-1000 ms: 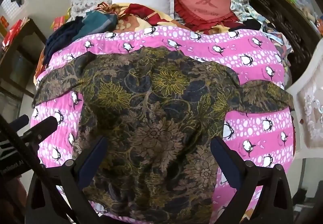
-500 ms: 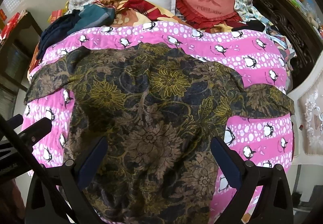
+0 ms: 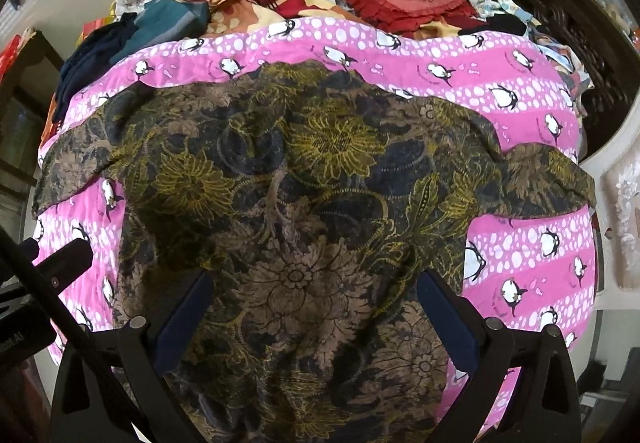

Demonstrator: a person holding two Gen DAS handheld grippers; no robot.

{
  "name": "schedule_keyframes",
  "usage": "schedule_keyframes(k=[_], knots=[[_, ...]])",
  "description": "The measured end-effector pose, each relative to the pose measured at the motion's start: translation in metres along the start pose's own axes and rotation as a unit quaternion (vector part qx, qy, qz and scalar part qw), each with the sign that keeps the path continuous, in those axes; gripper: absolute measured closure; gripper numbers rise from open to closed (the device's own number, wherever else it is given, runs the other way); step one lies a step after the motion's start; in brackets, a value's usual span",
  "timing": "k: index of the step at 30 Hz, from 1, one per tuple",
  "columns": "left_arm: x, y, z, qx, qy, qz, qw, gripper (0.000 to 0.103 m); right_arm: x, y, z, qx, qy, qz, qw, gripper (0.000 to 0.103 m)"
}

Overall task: Fold small clothes
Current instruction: 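Position both grippers open over the hem of the floral shirt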

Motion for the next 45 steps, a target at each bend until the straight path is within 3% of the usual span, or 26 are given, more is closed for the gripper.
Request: schedule_keyframes(k=[25,45], knots=[[-0.022,0.011,-0.011,0.009,0.0,-0.006,0.9999,0.0,-0.027,0.009,-0.003,0.001,0.019,-0.003,1.0,0.0],[-0.028,0.057,-0.021,0.048,0.0,-0.021,0.9986,0.0,-0.04,0.036,-0.012,0.018,0.024,-0.009,1.0,0.0]])
Point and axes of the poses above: each gripper's, at about its wrist camera, not at the fingertips, and x roughly against the way its jaws point, y to its left, z to its underside, the point moved 5 cm from there along -x, roughly the way its jaws point, and after that the axes turned 2 degrees about x, right-handed, at the moved point
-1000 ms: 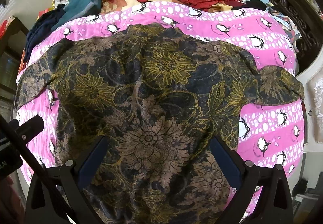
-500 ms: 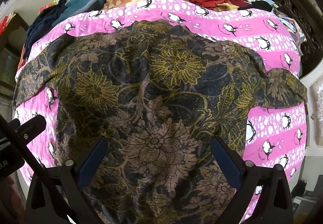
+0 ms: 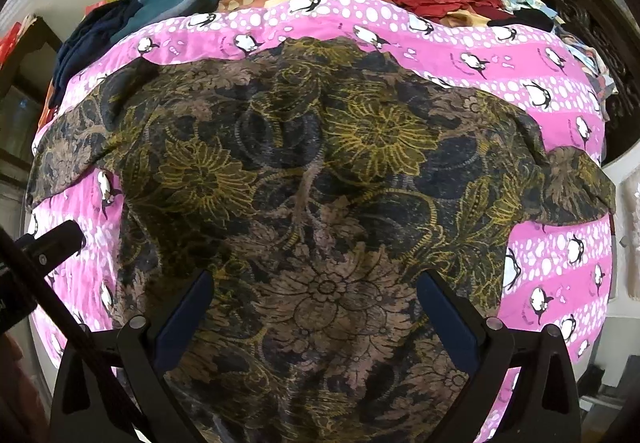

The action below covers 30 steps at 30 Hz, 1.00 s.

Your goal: Fold small clothes

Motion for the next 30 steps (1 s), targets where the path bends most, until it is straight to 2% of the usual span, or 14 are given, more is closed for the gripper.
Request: schedule_keyframes(k=[9,12,15,18,19,23,27,28,30], knots=[[-0.003,0.06,-0.014,0.059,-0.007,-0.007,0.9982,0.0,-0.012,0.024,-0.013,0.018,-0.005,-0.006,1.0,0.0],[-0.007,0.098,-0.022,0.104,-0.015,-0.001,0.9945,0.0,-0.018,0.035,-0.018,0.023,-0.004,-0.011,1.0,0.0],[-0.013,0.147,-0.029,0.164,-0.019,0.002,0.9863,0.0,-0.025,0.049,-0.026,0.03,-0.005,-0.018,0.999,0.0],[-0.023,0.201,-0.035,0.231,-0.026,0.001,0.9727,0.0,-0.028,0.063,-0.03,0.041,-0.008,-0.022,0.999,0.0],[-0.027,0.228,-0.038,0.258,-0.032,-0.006,0.9655,0.0,-0.029,0.067,-0.031,0.046,-0.008,-0.023,0.999,0.0],[-0.037,0.29,-0.046,0.316,-0.051,-0.024,0.947,0.0,-0.039,0.081,-0.031,0.056,-0.001,-0.025,0.998,0.0],[-0.053,0.328,-0.052,0.379,-0.054,0.008,0.924,0.0,-0.053,0.089,-0.025,0.052,0.016,-0.031,0.998,0.0],[-0.061,0.337,-0.054,0.398,-0.055,0.022,0.9156,0.0,-0.056,0.09,-0.024,0.053,0.019,-0.032,0.998,0.0],[-0.072,0.344,-0.059,0.416,-0.053,0.035,0.907,0.003,-0.063,0.096,-0.021,0.058,0.029,-0.033,0.997,0.0]])
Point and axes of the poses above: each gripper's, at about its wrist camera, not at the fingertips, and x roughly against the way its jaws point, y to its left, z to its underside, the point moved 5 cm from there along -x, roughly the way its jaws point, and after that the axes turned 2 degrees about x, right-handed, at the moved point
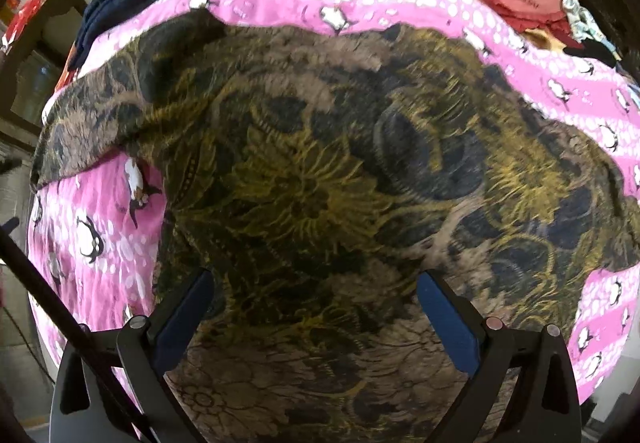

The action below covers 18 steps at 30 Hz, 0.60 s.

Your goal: Fold small clothes

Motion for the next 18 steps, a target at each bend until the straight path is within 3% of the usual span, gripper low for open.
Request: schedule_keyframes(k=[4,5,8,9,10,12,14,18], knots=[[-0.026,0.01,-0.017,0.059,0.013,0.033,0.9976,0.023,-0.003,0.007,0.001,0.01,0.0,0.001,1.0,0.0],[-0.032,0.011,-0.019,0.067,0.013,0.032,0.9971,0.025,-0.002,0.008,0.001,0.012,-0.001,0.001,1.0,0.0],[-0.044,0.012,-0.025,0.068,0.008,0.02,0.9975,0.046,-0.003,0.01,0.0,0.012,-0.004,0.002,1.0,0.0],[-0.046,0.01,-0.026,0.058,0.006,0.017,0.9981,0.06,-0.003,0.01,0.0,0.009,-0.004,0.002,1.0,0.0],[-0.047,0.008,-0.027,0.053,0.007,0.023,0.9983,0.082,-0.003,0.009,-0.002,0.006,-0.004,0.002,1.0,0.0],[-0.042,0.008,-0.029,0.055,0.006,0.026,0.9981,0.098,-0.003,0.005,-0.003,-0.002,-0.003,0.002,1.0,0.0],[-0.023,0.004,-0.033,0.055,-0.011,0.043,0.9975,0.098,-0.002,-0.003,-0.004,-0.011,-0.004,-0.001,1.0,0.0],[0.025,-0.029,-0.031,-0.002,-0.043,0.073,0.9964,0.098,0.004,-0.018,-0.006,-0.028,-0.006,-0.008,1.0,0.0]])
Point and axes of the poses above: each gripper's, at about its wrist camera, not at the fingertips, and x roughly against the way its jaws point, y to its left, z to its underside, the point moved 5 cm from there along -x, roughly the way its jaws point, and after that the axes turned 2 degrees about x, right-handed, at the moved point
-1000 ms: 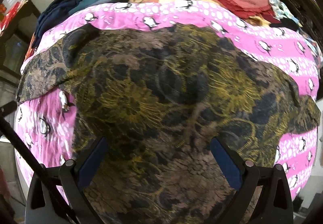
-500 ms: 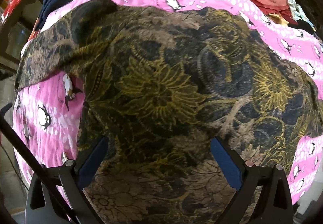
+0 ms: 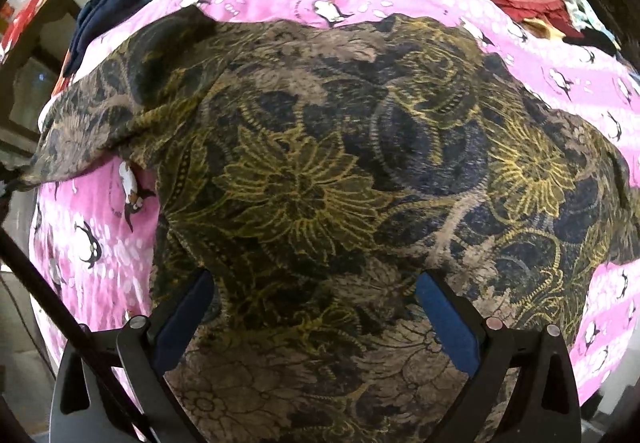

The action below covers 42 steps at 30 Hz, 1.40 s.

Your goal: Fold small clothes

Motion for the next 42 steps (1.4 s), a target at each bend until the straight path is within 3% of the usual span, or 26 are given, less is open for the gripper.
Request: schedule_keyframes(k=[5,8,9,12,13,16,22,24,27,29,31,33,36,40,42], knots=[[0.055,-0.09,0.032,-0.108,-0.01,0.058,0.9924,0.098,0.016,-0.028,-0.007,-0.026,-0.016,-0.006,1.0,0.0],[0.08,-0.155,0.075,-0.183,-0.005,0.092,0.9787,0.098,0.027,-0.05,-0.011,-0.049,-0.028,-0.01,0.998,0.0],[0.087,-0.174,0.091,-0.207,-0.002,0.104,0.9729,0.098,0.031,-0.057,-0.01,-0.056,-0.031,-0.01,0.998,0.0],[0.094,-0.237,0.164,-0.294,0.027,0.144,0.9444,0.098,0.044,-0.088,-0.008,-0.08,-0.043,-0.009,0.996,0.0],[0.094,-0.26,0.202,-0.332,0.043,0.158,0.9291,0.098,0.045,-0.096,-0.008,-0.086,-0.046,-0.008,0.995,0.0],[0.074,-0.294,0.284,-0.391,0.084,0.169,0.9008,0.098,0.054,-0.133,-0.002,-0.113,-0.054,-0.003,0.992,0.0],[-0.001,-0.321,0.423,-0.444,0.158,0.163,0.8668,0.098,0.058,-0.205,0.013,-0.151,-0.054,0.018,0.987,0.0],[-0.021,-0.32,0.454,-0.458,0.191,0.153,0.8546,0.098,0.059,-0.229,0.015,-0.158,-0.057,0.024,0.985,0.0],[-0.025,-0.309,0.47,-0.476,0.215,0.129,0.8431,0.094,0.06,-0.246,0.01,-0.166,-0.062,0.013,0.984,0.0],[-0.007,-0.301,0.463,-0.477,0.214,0.143,0.8406,0.078,0.063,-0.249,0.007,-0.165,-0.068,0.001,0.984,0.0],[0.02,-0.294,0.445,-0.477,0.193,0.153,0.8436,0.047,0.063,-0.243,-0.003,-0.156,-0.072,-0.02,0.985,0.0],[0.044,-0.288,0.417,-0.472,0.163,0.161,0.8513,0.04,0.062,-0.232,-0.015,-0.142,-0.078,-0.052,0.985,0.0],[0.061,-0.27,0.37,-0.457,0.126,0.136,0.8697,0.037,0.056,-0.21,-0.03,-0.105,-0.081,-0.084,0.988,0.0],[0.05,-0.241,0.324,-0.418,0.103,0.087,0.8983,0.037,0.043,-0.186,-0.053,-0.054,-0.075,-0.087,0.992,0.0],[0.042,-0.232,0.314,-0.409,0.103,0.067,0.904,0.037,0.046,-0.178,-0.061,-0.053,-0.08,-0.1,0.99,0.0]])
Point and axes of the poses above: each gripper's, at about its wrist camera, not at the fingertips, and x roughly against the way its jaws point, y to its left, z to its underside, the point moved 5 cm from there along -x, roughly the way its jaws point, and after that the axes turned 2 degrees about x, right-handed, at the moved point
